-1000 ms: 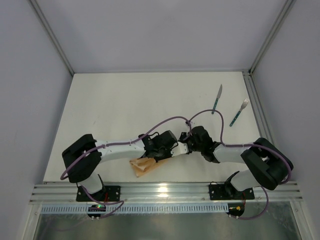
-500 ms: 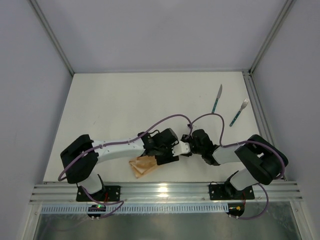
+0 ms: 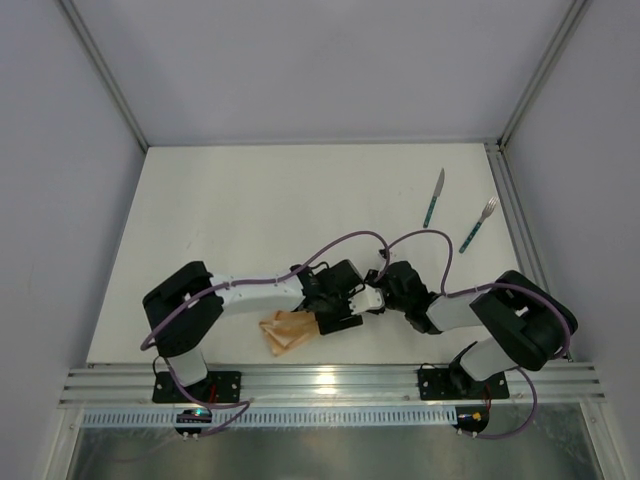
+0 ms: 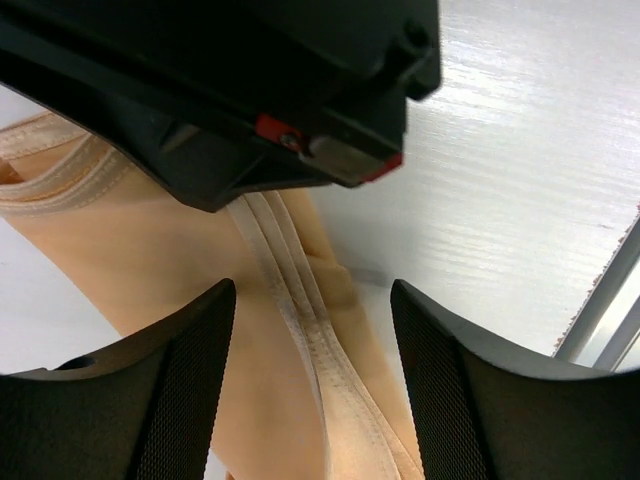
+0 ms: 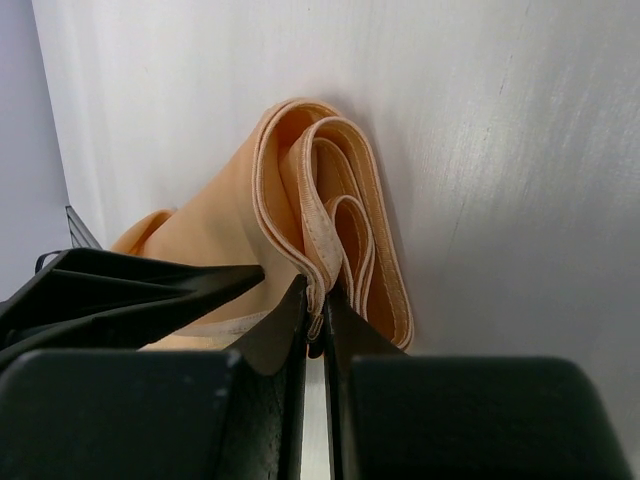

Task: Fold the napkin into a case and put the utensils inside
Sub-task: Stuff the top corner of the smaller-rectangle-folded napkin into the folded napkin.

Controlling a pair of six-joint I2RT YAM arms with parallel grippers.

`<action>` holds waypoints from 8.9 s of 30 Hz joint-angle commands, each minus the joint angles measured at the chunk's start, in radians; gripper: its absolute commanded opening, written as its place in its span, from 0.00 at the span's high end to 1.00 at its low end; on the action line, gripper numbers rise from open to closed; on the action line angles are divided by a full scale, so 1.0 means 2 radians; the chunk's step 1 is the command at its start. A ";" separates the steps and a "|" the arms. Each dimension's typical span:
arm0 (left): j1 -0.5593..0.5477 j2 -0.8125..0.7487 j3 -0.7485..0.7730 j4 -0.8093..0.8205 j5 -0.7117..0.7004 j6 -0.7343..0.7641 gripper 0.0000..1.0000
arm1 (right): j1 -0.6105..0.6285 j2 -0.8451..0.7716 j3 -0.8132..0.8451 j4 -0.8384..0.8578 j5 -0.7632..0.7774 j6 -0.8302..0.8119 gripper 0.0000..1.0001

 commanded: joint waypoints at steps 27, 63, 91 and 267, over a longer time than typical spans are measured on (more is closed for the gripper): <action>0.113 -0.108 -0.100 0.013 0.021 0.255 0.73 | 0.052 0.080 0.064 0.080 0.108 0.113 0.96; 0.100 -0.098 -0.101 0.113 -0.022 0.068 0.63 | 0.098 0.129 0.055 0.172 0.173 0.161 0.96; 0.100 -0.070 -0.103 0.107 -0.033 0.077 0.62 | 0.099 0.133 0.055 0.179 0.172 0.161 0.96; 0.147 -0.267 -0.242 0.244 -0.117 0.098 1.00 | 0.062 0.222 0.344 -0.066 -0.213 -0.589 0.38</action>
